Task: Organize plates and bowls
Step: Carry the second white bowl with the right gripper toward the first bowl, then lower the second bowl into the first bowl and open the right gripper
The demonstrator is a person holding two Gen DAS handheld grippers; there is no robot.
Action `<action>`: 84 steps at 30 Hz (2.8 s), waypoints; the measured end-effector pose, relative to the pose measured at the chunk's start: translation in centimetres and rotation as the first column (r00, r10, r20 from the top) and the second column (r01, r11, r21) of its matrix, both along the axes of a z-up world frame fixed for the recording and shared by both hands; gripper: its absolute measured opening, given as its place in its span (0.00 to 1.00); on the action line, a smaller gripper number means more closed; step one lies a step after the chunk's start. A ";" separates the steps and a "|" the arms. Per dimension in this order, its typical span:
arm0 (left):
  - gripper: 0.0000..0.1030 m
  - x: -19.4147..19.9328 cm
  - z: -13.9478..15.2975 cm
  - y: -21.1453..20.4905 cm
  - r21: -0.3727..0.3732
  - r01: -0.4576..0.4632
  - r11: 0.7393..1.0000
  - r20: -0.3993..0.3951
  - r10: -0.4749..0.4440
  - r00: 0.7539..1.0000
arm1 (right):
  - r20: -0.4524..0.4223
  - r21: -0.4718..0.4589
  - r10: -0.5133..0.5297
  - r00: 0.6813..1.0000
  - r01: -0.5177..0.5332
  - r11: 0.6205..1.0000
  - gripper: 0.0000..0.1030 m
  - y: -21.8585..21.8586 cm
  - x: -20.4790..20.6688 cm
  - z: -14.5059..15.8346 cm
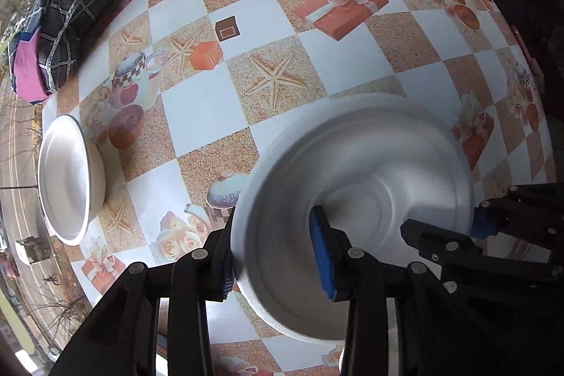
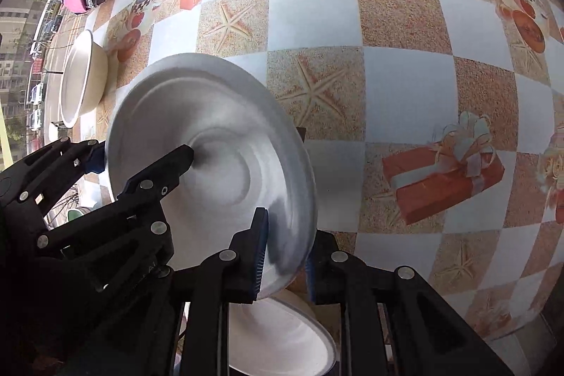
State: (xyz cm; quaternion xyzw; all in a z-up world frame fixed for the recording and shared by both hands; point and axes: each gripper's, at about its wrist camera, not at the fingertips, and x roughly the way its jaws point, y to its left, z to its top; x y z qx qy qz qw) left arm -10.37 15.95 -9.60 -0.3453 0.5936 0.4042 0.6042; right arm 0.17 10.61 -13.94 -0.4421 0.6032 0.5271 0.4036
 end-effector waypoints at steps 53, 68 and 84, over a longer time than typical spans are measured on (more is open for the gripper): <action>0.39 1.4 3.6 -14.2 -0.149 0.215 0.965 0.047 -0.210 0.977 | 0.005 -0.072 0.085 0.996 -0.085 0.994 0.20 -9.5 0.5 5.5; 0.63 0.7 3.0 -14.2 -0.138 0.186 0.973 0.034 -0.183 0.982 | -0.008 -0.086 0.048 0.999 -0.049 0.995 0.20 -9.5 1.3 4.6; 1.00 -3.5 5.4 -10.4 -0.060 -0.078 0.995 0.167 0.087 0.982 | 0.097 0.082 -0.153 0.983 0.145 0.986 1.00 -8.6 6.5 7.1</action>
